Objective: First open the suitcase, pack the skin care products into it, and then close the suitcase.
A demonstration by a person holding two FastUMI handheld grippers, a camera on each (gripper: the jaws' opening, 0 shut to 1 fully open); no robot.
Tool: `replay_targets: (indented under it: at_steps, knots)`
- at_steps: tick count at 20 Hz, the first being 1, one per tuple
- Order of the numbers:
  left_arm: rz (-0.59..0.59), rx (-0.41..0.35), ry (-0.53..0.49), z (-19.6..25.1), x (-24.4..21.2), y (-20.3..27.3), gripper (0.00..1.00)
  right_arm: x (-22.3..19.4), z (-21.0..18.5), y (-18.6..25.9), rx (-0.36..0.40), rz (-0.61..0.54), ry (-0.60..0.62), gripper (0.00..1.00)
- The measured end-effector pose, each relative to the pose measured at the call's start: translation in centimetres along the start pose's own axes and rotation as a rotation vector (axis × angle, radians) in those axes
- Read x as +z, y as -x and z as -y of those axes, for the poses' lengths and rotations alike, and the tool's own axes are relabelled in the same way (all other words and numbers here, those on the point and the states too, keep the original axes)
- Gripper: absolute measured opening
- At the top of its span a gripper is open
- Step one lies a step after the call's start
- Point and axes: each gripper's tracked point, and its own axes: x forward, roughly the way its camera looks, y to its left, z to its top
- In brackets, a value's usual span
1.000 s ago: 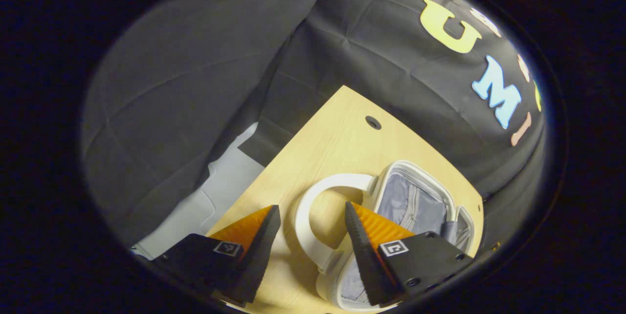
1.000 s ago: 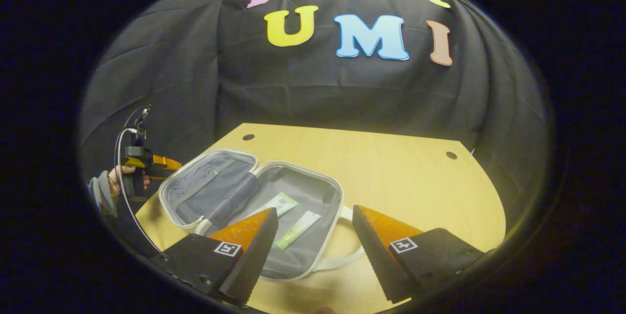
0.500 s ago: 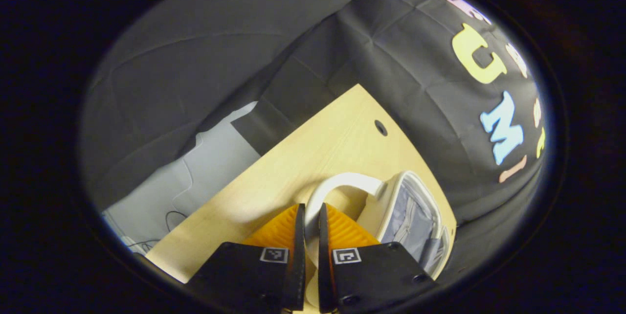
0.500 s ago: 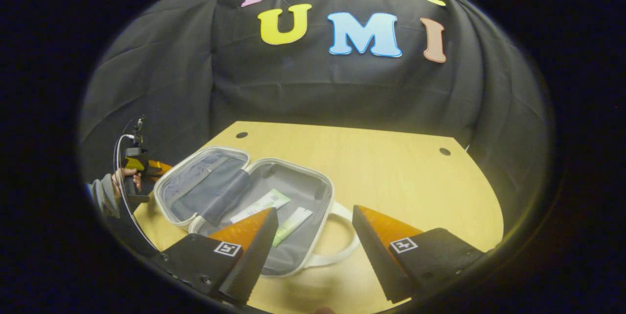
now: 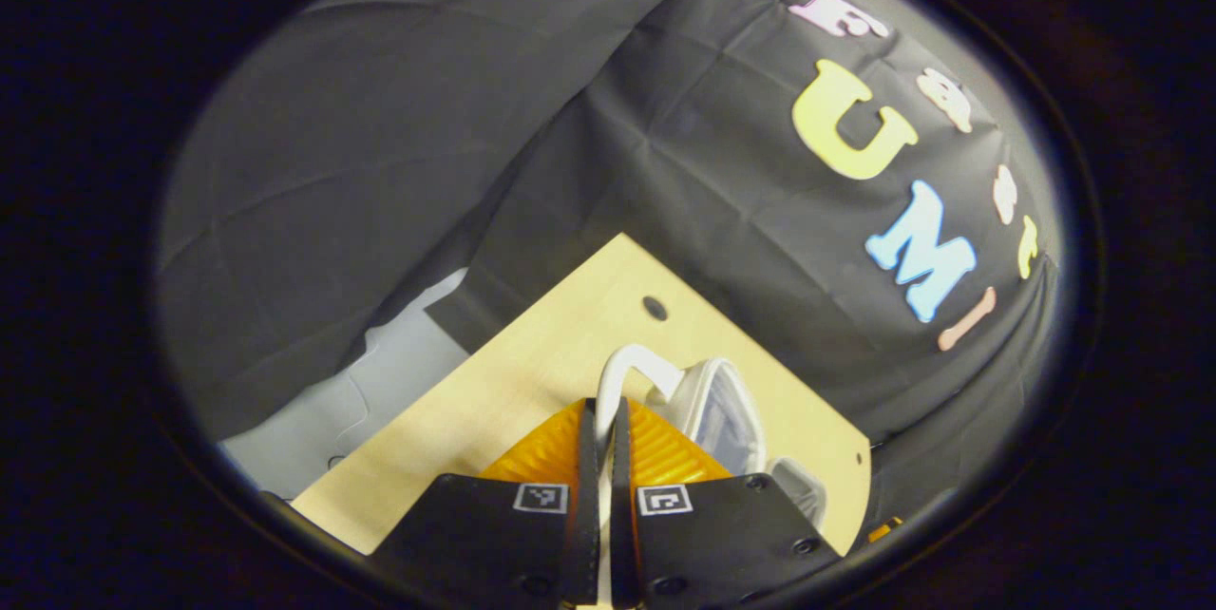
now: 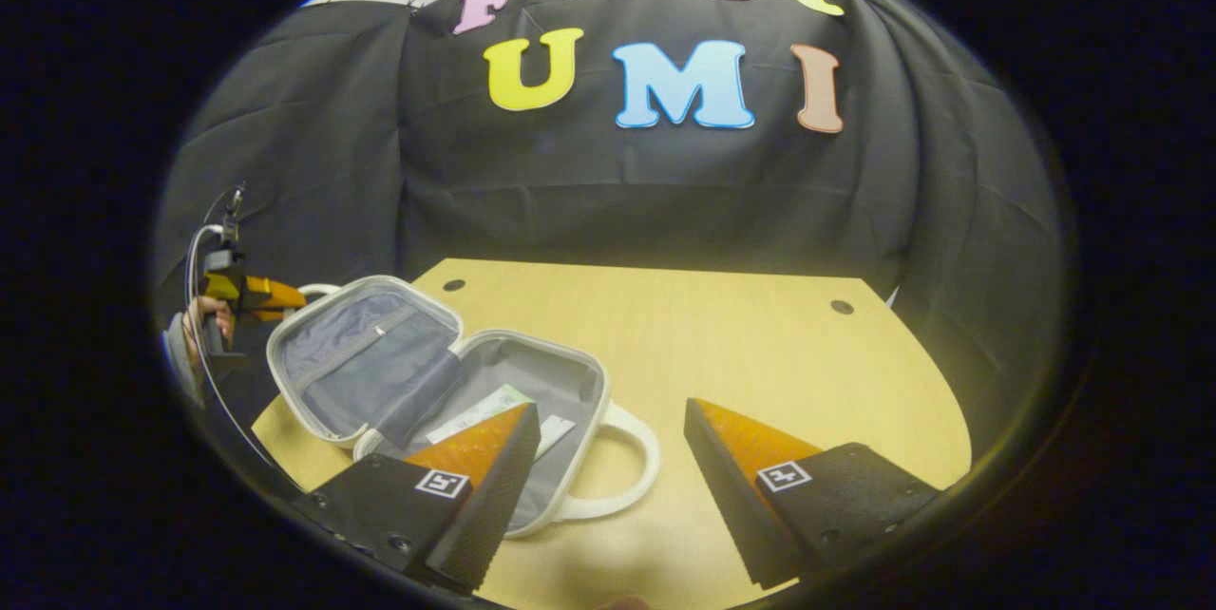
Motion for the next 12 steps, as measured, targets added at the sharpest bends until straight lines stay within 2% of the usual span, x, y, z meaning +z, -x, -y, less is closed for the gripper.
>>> replay_targets:
  at_steps: [1,2,3,6,10,12]
  knots:
    - [0.018,-0.026,-0.023,2.8,0.4,1.2,0.12,0.4,0.5,0.3,0.007,0.016,-0.004,0.94]
    - [0.035,-0.053,-0.05,5.6,0.7,2.6,0.17,0.6,1.1,0.7,0.013,0.03,-0.009,0.94]
    - [0.051,-0.079,-0.077,8.4,0.9,4.0,0.12,0.8,1.8,1.1,0.016,0.042,-0.015,0.94]
    - [0.104,-0.152,-0.162,17.1,-0.3,7.5,0.12,1.0,4.3,2.3,0.031,0.069,-0.038,0.94]
    - [0.103,-0.246,-0.249,28.6,-7.9,10.1,0.12,0.9,8.6,4.2,0.042,0.106,-0.034,0.94]
    - [0.09,-0.273,-0.298,32.9,-12.7,10.2,0.12,0.2,10.8,5.1,0.051,0.108,-0.025,0.94]
